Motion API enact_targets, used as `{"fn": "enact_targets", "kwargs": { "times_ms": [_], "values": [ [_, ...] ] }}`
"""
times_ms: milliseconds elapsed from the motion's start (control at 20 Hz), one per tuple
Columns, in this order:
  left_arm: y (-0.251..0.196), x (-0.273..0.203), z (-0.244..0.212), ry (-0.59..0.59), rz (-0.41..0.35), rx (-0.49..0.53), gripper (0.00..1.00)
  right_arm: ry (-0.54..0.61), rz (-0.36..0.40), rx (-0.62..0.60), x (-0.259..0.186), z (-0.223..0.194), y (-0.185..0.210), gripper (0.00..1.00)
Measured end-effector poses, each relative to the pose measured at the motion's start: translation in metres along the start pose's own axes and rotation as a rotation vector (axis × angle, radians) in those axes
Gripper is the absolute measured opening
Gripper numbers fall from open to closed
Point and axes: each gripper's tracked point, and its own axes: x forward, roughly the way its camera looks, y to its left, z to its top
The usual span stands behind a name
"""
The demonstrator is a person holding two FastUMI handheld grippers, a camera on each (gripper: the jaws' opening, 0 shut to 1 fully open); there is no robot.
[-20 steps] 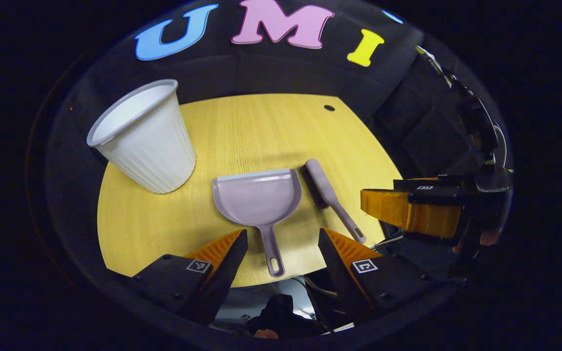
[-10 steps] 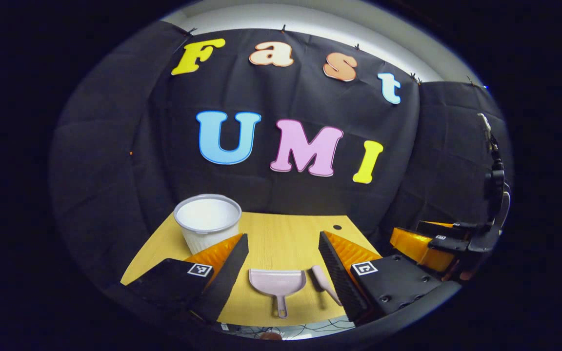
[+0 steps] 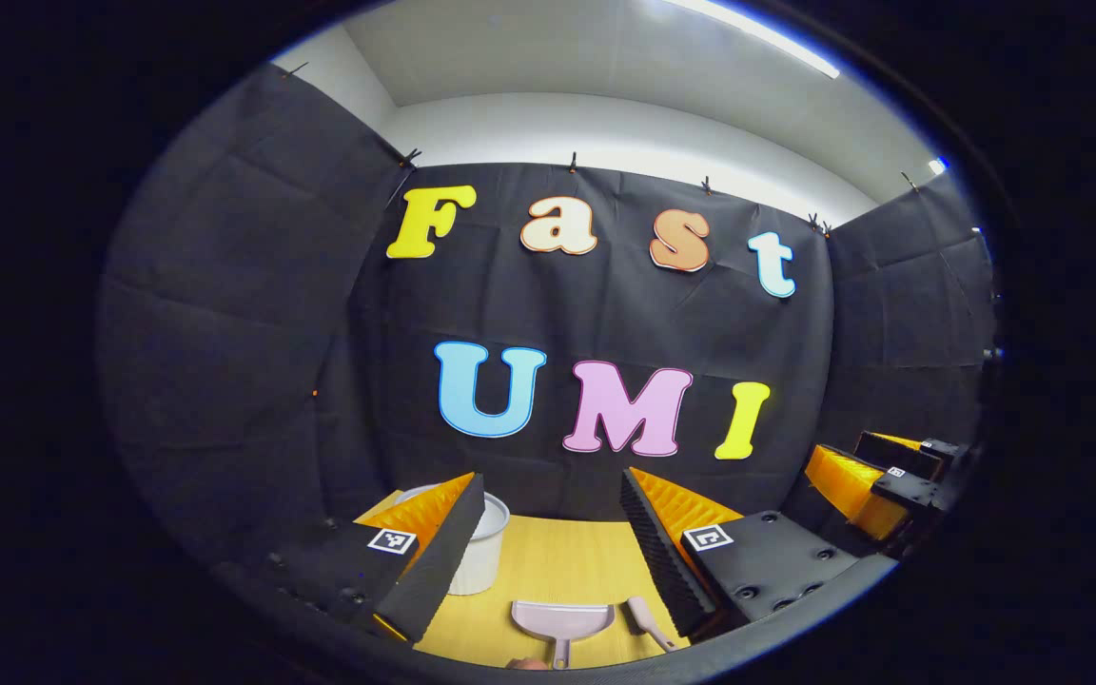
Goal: Pick up the small broom and dustpan from the desktop, sweep the trash into the dustpan with the broom, and then empty the trash into the garbage bin.
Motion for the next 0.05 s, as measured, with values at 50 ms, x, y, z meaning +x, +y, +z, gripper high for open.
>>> {"fn": "enact_targets", "kwargs": {
  "times_ms": [50],
  "values": [
    [-0.0053, 0.0053, -0.0006, 0.002, -0.001, 0.011, 0.84, 0.006, 0.004, 0.001, 0.0023, 0.0003, 0.0014, 0.97]
  ]
}}
